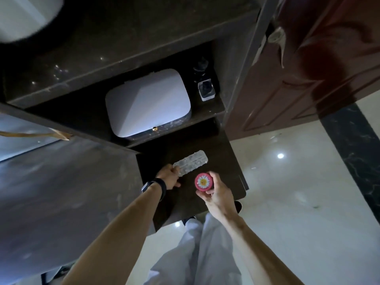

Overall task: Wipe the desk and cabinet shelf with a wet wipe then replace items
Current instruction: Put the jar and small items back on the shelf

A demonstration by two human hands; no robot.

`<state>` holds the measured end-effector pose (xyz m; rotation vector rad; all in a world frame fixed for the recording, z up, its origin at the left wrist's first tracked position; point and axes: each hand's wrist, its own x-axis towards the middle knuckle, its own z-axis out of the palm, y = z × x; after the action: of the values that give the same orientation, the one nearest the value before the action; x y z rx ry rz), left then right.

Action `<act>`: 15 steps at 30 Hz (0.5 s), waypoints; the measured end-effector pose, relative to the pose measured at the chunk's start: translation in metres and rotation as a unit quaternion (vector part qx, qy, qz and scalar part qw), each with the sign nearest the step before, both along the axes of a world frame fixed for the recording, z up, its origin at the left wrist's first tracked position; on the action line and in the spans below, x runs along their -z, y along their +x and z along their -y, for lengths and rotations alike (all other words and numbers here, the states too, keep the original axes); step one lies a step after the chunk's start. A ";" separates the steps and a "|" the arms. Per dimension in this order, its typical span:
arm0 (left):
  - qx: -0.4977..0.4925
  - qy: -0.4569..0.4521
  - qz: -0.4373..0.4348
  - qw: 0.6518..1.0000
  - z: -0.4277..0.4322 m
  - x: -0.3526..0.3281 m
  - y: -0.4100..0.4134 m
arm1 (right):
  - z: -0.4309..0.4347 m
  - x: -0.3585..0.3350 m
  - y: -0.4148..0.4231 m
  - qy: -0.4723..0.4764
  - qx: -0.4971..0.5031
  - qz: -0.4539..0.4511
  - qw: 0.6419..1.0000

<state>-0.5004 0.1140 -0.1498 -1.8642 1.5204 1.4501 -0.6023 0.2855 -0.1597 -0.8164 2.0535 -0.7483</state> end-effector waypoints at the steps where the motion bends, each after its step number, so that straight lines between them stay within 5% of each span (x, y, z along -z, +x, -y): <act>1: 0.008 -0.007 0.004 1.000 0.002 0.006 0.000 | 0.001 0.004 0.000 -0.001 -0.008 -0.002 1.000; 10: 0.208 -0.142 0.133 0.959 0.015 0.020 -0.003 | 0.003 0.024 0.012 -0.009 -0.046 -0.005 0.999; 15: 0.244 -0.136 0.136 0.950 0.019 0.021 -0.006 | 0.002 0.026 0.012 0.010 -0.063 -0.017 0.998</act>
<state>-0.5062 0.0948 -0.1710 -1.5774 1.9289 0.7606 -0.5904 0.2833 -0.1857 -0.9445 2.0158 -0.6457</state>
